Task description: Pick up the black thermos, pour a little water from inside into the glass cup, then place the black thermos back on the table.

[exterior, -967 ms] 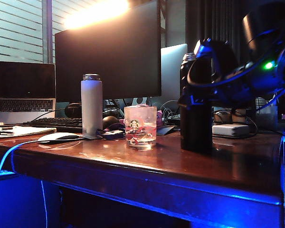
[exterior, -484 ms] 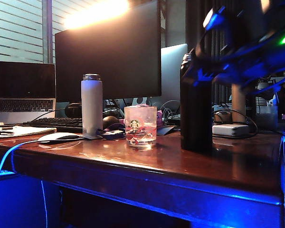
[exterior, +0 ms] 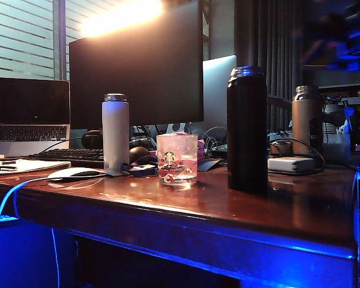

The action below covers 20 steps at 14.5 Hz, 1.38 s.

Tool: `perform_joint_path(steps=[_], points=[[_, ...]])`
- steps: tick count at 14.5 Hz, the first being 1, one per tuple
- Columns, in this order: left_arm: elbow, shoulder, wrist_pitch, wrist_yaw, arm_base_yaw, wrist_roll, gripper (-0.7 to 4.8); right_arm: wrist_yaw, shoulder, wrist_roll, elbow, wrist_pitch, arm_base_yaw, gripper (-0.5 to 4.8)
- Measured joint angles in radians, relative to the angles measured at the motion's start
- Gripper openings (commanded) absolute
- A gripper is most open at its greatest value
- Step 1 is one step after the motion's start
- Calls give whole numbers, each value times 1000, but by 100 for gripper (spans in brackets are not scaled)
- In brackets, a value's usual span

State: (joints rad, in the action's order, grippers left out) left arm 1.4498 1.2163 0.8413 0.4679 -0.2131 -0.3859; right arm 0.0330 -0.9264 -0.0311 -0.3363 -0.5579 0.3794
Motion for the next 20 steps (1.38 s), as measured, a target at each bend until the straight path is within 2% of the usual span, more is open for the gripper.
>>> perform_joint_path(steps=[1,2,4,5,9,12,17,20], points=[[0,0,0,0,0,0,-3,10,63,0,14,78,0,-5],[0,0,0,0,0,0,-3,67,146,0,47,164,0,-5],[0,0,0,0,0,0,-2,166,269,0,131,229,-2,-4],[0,0,0,0,0,0,-3,174,314,0,167,255,-5,-4],[0,0,0,0,0,0,-3,163,497,0,271,422,-85,-4],[0,0,0,0,0,0,-3,44,602,0,297,528,-183,-4],[0,0,0,0,0,0,-3,45,803,0,326,726,-296,-4],[0,0,0,0,0,0,-3,46,858,5,326,732,-303,-4]])
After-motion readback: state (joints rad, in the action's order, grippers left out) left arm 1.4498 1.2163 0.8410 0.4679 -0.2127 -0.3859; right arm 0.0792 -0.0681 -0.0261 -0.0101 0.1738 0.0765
